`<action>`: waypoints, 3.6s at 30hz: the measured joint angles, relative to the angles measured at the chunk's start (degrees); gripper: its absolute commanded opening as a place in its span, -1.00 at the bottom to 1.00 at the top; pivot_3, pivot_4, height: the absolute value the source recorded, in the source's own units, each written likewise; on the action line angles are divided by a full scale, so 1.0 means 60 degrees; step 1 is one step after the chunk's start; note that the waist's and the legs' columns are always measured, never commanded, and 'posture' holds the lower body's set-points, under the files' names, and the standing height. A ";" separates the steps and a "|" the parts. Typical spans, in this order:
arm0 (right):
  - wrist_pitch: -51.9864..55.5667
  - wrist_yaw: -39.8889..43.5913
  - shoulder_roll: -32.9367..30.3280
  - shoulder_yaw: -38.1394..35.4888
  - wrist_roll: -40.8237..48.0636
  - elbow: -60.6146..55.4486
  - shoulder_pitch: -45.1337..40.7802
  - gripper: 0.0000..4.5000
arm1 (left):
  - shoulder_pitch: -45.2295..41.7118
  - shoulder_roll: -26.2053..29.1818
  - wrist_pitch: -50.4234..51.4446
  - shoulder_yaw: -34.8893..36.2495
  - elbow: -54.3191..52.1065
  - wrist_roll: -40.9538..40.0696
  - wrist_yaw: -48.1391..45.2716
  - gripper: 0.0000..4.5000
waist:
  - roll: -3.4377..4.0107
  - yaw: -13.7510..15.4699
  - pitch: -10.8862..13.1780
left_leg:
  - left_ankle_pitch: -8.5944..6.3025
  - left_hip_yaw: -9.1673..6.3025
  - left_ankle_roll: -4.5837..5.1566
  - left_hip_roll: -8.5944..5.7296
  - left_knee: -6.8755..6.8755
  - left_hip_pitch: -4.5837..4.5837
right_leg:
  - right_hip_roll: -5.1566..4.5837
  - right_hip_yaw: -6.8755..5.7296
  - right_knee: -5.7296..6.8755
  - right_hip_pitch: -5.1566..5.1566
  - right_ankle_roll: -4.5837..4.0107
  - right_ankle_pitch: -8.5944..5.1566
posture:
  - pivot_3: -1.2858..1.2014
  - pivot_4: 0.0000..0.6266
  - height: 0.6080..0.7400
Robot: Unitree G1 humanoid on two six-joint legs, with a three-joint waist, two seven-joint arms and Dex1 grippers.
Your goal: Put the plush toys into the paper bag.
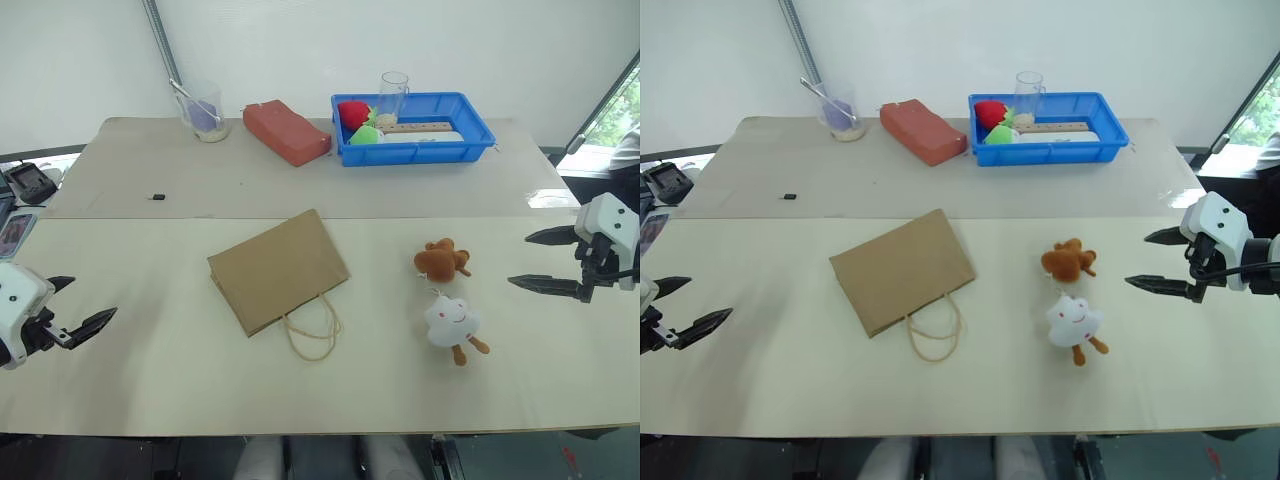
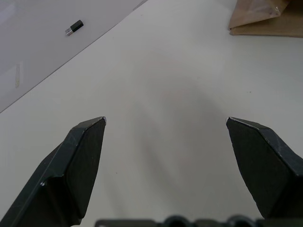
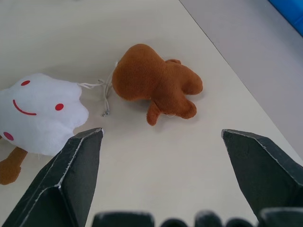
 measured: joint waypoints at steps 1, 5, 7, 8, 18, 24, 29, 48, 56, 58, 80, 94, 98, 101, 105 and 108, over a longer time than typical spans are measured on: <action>0.0000 0.0000 0.0000 0.0000 0.0000 0.0000 0.0000 0.98 | 0.0000 0.0000 0.0000 0.0000 0.0000 0.0000 0.0000 0.92 | 0.0000 0.0000 0.0000 | 0.0000 0.0000 0.0000 0.0000 0.0000 0.0000 | 0.0000 0.0000 0.0000 0.0000 0.0000 0.0000 | 0.03 -0.52 1.00; 0.0001 -0.0054 0.0000 0.0000 -0.0016 -0.0036 0.0009 0.98 | 0.0067 -0.0045 -0.0383 0.0000 0.0019 0.0002 -0.0195 0.92 | 0.0000 -0.0001 0.0000 | 0.0000 0.0005 0.0000 0.0001 0.0000 0.0001 | 0.0002 0.0003 0.0000 -0.0001 -0.0001 0.0001 | 0.03 -0.52 1.00; 0.0001 -0.0096 0.0000 0.0000 -0.0017 -0.0081 0.0020 0.98 | 0.0066 -0.0047 -0.0546 0.0001 0.0055 0.0002 -0.0313 0.92 | 0.0000 0.0002 0.0000 | -0.0001 0.0007 0.0000 0.0001 0.0000 0.0002 | 0.0003 0.0005 0.0000 -0.0001 -0.0002 0.0001 | 0.03 -0.52 1.00; 0.0001 -0.0118 0.0000 0.0000 -0.0017 -0.0085 0.0028 0.98 | 0.0065 -0.0053 -0.0633 0.0003 0.0086 0.0001 -0.0352 0.92 | 0.0000 0.0003 0.0000 | -0.0001 0.0008 0.0001 0.0001 0.0000 0.0002 | 0.0003 0.0005 0.0000 -0.0001 -0.0002 0.0001 | 0.03 -0.52 1.00; -0.0014 -0.0297 0.0000 -0.0002 -0.0025 -0.0092 0.0131 0.98 | -0.0136 -0.0007 -0.0556 0.0069 0.0580 -0.0351 -0.0755 0.92 | 0.0000 -0.0002 0.0000 | -0.0002 0.0014 0.0003 0.0002 0.0000 0.0001 | 0.0004 0.0009 -0.0001 -0.0003 -0.0001 0.0002 | 0.03 -0.52 1.00; -0.0022 -0.0595 0.0073 -0.0064 -0.0057 -0.0222 0.0423 0.98 | -0.0594 -0.0006 -0.0226 -0.0232 0.0090 -0.0682 -0.0948 0.92 | -0.0001 0.0022 0.0000 | -0.0002 0.0016 0.0003 0.0000 0.0006 0.0002 | 0.0003 0.0014 0.0000 0.0002 0.0002 0.0004 | 0.03 -0.52 1.00; 0.0708 -0.0690 0.0069 -0.0577 0.0456 -0.1469 0.0684 0.98 | -0.1484 -0.0010 0.0642 -0.1769 -0.1693 -0.1538 -0.1186 0.92 | 0.0000 0.0035 -0.0001 | -0.0007 0.0017 0.0009 -0.0001 0.0006 -0.0005 | 0.0001 0.0024 -0.0001 -0.0001 0.0013 0.0010 | 0.03 -0.52 1.00; 0.5339 -0.1073 -0.0148 -0.2301 0.4137 -0.7965 0.3818 0.98 | -0.5695 -0.2353 -0.2267 -0.8900 -0.0284 0.0843 -0.2914 0.92 | -0.0009 0.0093 -0.0005 | -0.0010 0.0012 0.0018 -0.0011 0.0032 -0.0026 | 0.0033 0.0035 -0.0007 0.0007 0.0020 0.0014 | 0.03 -0.52 1.00; 0.5342 -0.1357 -0.0033 -0.2380 0.4227 -0.8158 0.3881 0.98 | -0.6165 -0.3505 -0.4267 -0.9331 0.1902 0.2121 -0.2403 0.92 | -0.0011 0.0281 -0.0006 | -0.0010 0.0008 0.0018 -0.0018 0.0041 -0.0034 | 0.0032 0.0035 -0.0015 0.0010 0.0027 0.0017 | 0.03 -0.52 1.00; 0.5342 -0.1428 -0.0026 -0.2375 0.4345 -0.8168 0.3878 1.00 | -0.6333 -0.3661 -0.4638 -0.9378 0.2261 0.2316 -0.2317 0.70 | -0.0012 0.0288 -0.0007 | -0.0010 0.0009 0.0018 -0.0022 0.0040 -0.0033 | 0.0028 0.0036 -0.0015 0.0010 0.0028 0.0017 | 0.03 -0.52 1.00; 0.5343 -0.2970 0.0916 -0.1140 0.4459 -0.8800 0.3331 1.00 | -0.7958 -0.3774 -0.0664 -0.8230 0.1691 -0.0133 -0.2938 -0.97 | -0.0019 0.0247 -0.0008 | -0.0010 -0.0001 0.0019 -0.0020 0.0047 -0.0033 | 0.0034 0.0034 -0.0008 0.0011 0.0035 0.0016 | 0.03 -0.52 1.00; 0.4158 -0.5919 0.6010 0.3733 0.1488 -0.6484 0.0380 0.17 | -0.8965 -0.4483 0.3495 -0.6926 0.1646 -0.2357 -0.1768 -1.00 | -0.0032 0.0126 -0.0012 | -0.0008 -0.0031 0.0017 -0.0021 0.0049 -0.0042 | 0.0038 0.0022 0.0010 -0.0013 0.0029 0.0020 | 0.03 -0.52 1.00; 0.3690 -0.6431 0.7156 0.3824 0.1055 -0.5407 0.0085 -0.44 | -0.8961 -0.4570 0.4043 -0.6818 0.1505 -0.2617 -0.1409 -1.00 | -0.0032 0.0101 -0.0012 | -0.0008 -0.0037 0.0017 -0.0024 0.0046 -0.0045 | 0.0033 0.0020 0.0009 -0.0017 0.0027 0.0021 | 0.03 -0.52 1.00; 0.3170 -0.6773 0.7835 0.4071 0.0511 -0.4590 -0.0090 -0.91 | -0.8960 -0.4679 0.4362 -0.6737 0.1267 -0.2850 -0.1179 -1.00 | -0.0032 0.0080 -0.0012 | -0.0008 -0.0041 0.0016 -0.0026 0.0043 -0.0042 | 0.0032 0.0018 0.0011 -0.0017 0.0026 0.0022 | 0.03 -0.52 1.00; 0.2428 -0.7193 0.8550 0.4413 -0.0288 -0.3359 -0.0138 -0.99 | -0.8960 -0.4732 0.4634 -0.6665 0.1201 -0.3037 -0.0978 -1.00 | -0.0031 0.0023 -0.0012 | -0.0007 -0.0041 0.0014 -0.0027 0.0041 -0.0040 | 0.0032 0.0019 0.0016 -0.0020 0.0025 0.0022 | 0.03 -0.52 1.00; 0.1925 -0.7621 0.9188 0.4359 -0.0601 -0.2478 -0.0436 -0.99 | -0.8960 -0.4732 0.4794 -0.6625 0.1146 -0.3141 -0.0908 -1.00 | -0.0031 -0.0005 -0.0012 | -0.0005 -0.0043 0.0009 -0.0025 0.0039 -0.0038 | 0.0032 0.0020 0.0021 -0.0023 0.0021 0.0025 | 0.03 -0.52 1.00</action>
